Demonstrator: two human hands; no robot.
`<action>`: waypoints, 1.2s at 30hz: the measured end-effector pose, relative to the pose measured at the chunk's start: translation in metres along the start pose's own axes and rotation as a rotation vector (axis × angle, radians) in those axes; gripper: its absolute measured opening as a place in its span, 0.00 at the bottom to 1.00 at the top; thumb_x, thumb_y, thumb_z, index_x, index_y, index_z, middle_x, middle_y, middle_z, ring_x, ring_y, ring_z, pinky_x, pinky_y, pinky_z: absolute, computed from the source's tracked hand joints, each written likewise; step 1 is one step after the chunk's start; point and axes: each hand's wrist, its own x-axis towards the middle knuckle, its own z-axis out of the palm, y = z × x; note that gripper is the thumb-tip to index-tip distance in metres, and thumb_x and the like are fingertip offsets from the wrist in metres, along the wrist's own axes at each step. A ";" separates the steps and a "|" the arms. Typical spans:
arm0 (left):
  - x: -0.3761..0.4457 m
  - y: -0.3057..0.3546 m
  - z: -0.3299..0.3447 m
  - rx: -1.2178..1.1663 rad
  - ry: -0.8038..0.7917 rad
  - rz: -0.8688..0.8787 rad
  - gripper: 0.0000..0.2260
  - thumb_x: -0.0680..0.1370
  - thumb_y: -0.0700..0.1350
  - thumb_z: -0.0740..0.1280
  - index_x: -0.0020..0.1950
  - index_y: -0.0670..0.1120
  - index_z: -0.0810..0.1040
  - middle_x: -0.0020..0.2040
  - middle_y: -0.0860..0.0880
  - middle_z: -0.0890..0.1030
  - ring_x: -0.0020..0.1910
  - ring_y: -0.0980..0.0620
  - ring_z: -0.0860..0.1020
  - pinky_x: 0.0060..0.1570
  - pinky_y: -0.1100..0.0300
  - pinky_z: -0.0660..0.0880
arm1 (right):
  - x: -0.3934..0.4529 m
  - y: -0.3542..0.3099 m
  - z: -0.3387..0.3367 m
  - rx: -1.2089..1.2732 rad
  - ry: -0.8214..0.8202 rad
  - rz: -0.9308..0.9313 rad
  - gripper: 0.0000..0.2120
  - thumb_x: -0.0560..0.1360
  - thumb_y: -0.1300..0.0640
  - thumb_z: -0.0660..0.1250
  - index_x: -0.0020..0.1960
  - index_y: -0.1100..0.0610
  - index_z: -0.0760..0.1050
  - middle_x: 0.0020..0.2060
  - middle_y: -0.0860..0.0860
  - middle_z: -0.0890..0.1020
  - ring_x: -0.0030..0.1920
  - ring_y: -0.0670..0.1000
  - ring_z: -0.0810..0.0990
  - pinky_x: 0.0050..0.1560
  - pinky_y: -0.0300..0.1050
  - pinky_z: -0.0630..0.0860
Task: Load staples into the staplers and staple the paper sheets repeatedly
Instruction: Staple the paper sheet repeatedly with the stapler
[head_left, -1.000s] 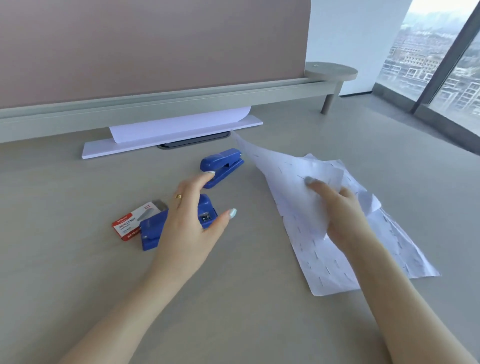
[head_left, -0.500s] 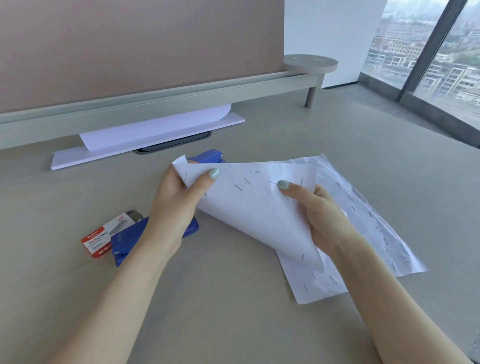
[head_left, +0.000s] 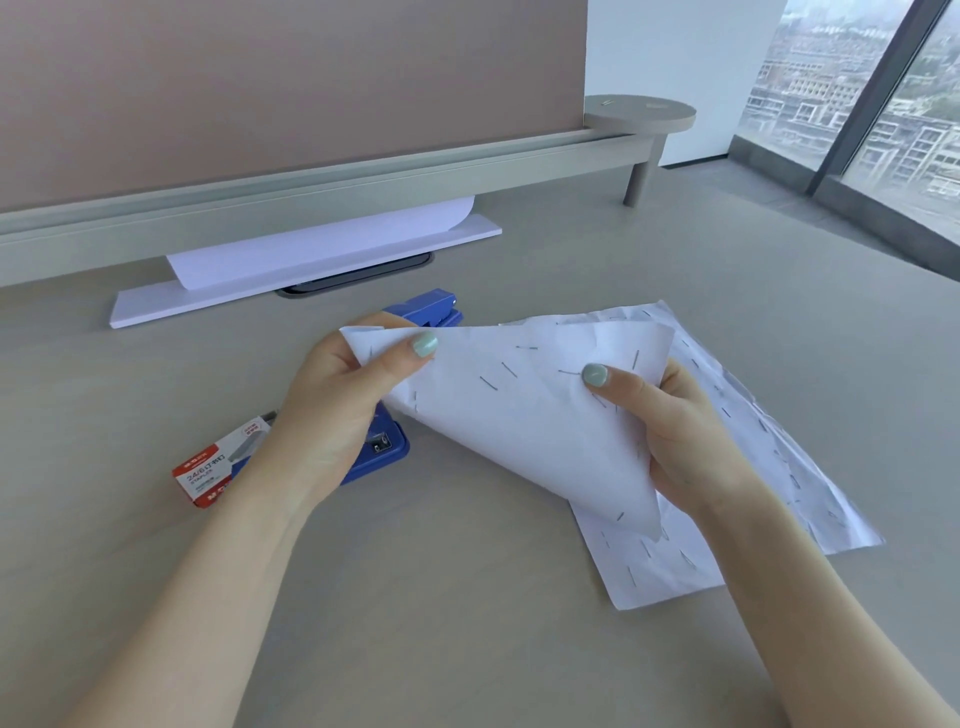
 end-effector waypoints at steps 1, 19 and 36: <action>0.000 0.002 -0.002 0.007 -0.023 0.002 0.06 0.62 0.53 0.68 0.29 0.52 0.79 0.29 0.58 0.77 0.32 0.58 0.74 0.35 0.61 0.68 | 0.000 0.001 0.000 -0.004 -0.012 0.004 0.08 0.67 0.58 0.65 0.36 0.52 0.83 0.34 0.47 0.85 0.36 0.48 0.84 0.33 0.40 0.78; -0.057 -0.041 0.112 0.688 -0.043 0.234 0.47 0.63 0.61 0.66 0.65 0.69 0.30 0.71 0.64 0.36 0.70 0.67 0.41 0.71 0.52 0.57 | -0.010 -0.001 0.020 0.035 0.487 -0.125 0.07 0.73 0.52 0.67 0.36 0.50 0.77 0.32 0.44 0.82 0.38 0.46 0.83 0.40 0.42 0.77; 0.016 0.073 0.130 -0.243 -0.204 -0.098 0.11 0.77 0.41 0.63 0.58 0.46 0.78 0.58 0.46 0.81 0.55 0.47 0.80 0.51 0.53 0.77 | -0.082 -0.090 -0.089 -0.425 0.696 -0.263 0.21 0.71 0.50 0.71 0.60 0.45 0.68 0.63 0.46 0.75 0.61 0.46 0.75 0.58 0.45 0.75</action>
